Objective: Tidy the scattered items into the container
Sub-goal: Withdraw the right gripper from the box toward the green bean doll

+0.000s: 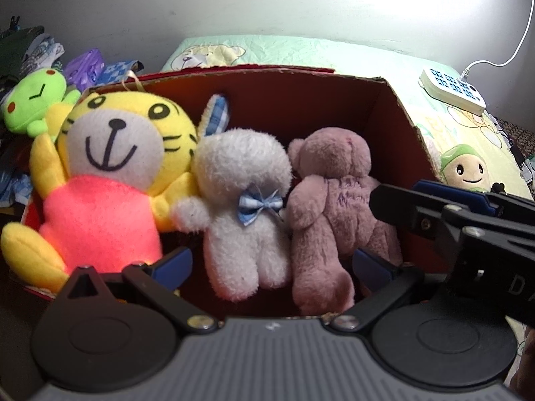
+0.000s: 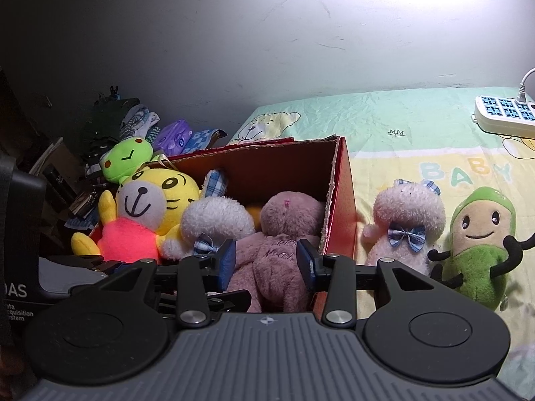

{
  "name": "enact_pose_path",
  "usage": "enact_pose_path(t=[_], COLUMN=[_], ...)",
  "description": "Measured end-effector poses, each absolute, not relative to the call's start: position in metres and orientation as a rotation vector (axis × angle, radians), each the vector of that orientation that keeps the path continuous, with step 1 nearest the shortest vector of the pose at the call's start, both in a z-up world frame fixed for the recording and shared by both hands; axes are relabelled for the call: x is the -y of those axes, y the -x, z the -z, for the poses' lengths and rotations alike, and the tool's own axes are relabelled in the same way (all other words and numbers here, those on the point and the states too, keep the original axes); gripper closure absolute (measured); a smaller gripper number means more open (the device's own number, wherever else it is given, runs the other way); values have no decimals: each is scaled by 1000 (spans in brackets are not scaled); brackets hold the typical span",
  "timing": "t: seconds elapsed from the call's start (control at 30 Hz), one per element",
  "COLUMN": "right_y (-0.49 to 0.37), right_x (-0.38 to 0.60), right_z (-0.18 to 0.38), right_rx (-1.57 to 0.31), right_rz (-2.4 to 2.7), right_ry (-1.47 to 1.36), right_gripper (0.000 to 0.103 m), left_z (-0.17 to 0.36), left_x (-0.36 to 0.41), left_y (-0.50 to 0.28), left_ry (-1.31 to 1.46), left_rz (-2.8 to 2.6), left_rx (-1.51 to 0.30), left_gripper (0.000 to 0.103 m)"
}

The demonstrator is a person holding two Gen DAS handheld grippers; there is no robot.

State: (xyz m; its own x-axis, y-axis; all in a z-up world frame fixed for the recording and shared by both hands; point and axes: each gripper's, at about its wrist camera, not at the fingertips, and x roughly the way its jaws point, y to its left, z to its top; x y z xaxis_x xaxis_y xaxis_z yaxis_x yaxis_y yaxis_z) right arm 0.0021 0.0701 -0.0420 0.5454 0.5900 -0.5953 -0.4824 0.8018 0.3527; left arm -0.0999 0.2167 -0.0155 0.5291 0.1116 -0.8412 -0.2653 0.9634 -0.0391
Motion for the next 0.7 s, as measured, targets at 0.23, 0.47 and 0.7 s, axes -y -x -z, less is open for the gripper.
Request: enact_pose_path(t=[0.23,0.47,0.7], right_y=[-2,-4,2], right_x=[-69,-69,-55], right_z=[43,40,31], right_rx=[-758,-776,-729], right_rz=[-651,-656,-681], right_ry=[-155,-135,-163], right_gripper=[61,62,61], left_z=[14,13,0], left_x=[-214,-211,-206], left_y=[103,104,109], left_ry=[163,150,150], left_rz=[-269,-304,-326], left_rx=[-980,-972,-954], left_gripper=[1,1,1])
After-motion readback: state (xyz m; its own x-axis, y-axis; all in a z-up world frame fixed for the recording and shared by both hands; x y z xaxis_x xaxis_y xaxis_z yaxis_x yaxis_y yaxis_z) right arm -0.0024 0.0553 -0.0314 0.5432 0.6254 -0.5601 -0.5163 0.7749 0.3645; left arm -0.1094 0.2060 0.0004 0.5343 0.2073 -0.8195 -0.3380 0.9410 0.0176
